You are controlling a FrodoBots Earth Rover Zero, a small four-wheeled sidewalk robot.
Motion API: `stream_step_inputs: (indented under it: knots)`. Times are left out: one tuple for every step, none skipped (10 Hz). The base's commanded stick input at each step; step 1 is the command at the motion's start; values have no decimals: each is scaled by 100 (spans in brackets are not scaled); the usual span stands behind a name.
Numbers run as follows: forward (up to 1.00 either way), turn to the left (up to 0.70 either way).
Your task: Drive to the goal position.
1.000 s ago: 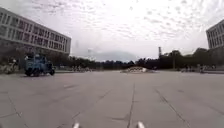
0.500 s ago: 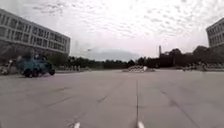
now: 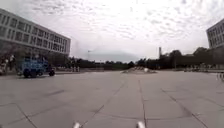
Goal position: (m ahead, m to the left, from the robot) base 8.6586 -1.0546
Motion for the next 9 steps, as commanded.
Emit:
stream_step_inputs:
  knots:
    - [70,0]
    - [70,0]
    - [70,0]
    - [70,0]
    - [70,0]
    - [70,0]
    - [70,0]
    - [70,0]
    - [70,0]
